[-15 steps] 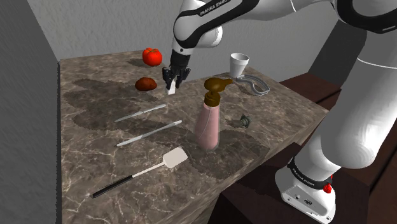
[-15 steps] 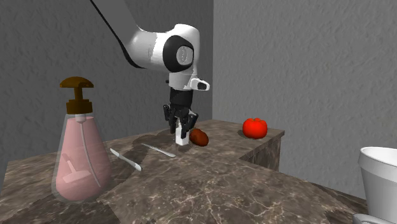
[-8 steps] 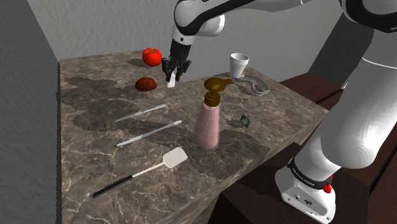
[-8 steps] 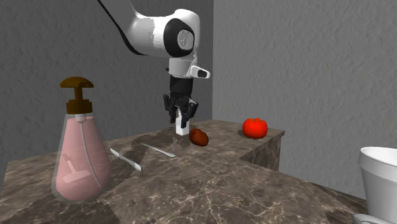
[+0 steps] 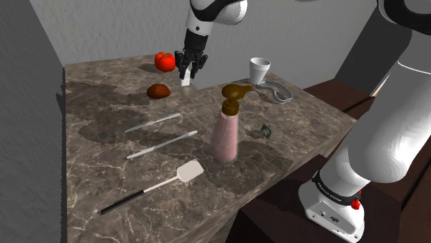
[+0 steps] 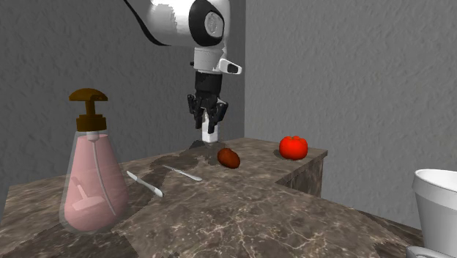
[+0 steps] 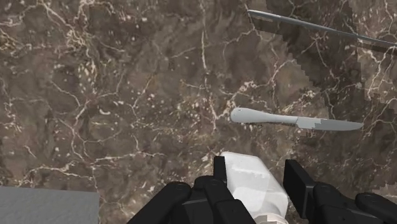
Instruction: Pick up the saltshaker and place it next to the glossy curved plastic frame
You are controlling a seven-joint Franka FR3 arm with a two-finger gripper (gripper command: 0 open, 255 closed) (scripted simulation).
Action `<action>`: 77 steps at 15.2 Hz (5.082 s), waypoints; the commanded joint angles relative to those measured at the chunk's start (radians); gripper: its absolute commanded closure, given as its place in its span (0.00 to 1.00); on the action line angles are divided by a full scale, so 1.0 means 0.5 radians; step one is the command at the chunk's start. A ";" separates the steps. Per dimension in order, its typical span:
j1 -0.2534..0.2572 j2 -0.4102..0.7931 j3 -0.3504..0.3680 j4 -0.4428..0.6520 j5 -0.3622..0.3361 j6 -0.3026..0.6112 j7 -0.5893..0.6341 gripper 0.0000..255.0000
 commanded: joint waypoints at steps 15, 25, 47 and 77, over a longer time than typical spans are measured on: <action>-0.258 -0.013 -0.204 0.146 0.062 -0.254 -0.443 1.00; -0.521 0.188 -0.388 0.437 0.122 -0.447 -0.872 1.00; -1.009 0.927 -0.547 1.373 0.262 -0.798 -1.422 1.00; -0.621 1.106 -1.028 0.973 0.644 -0.375 -1.718 1.00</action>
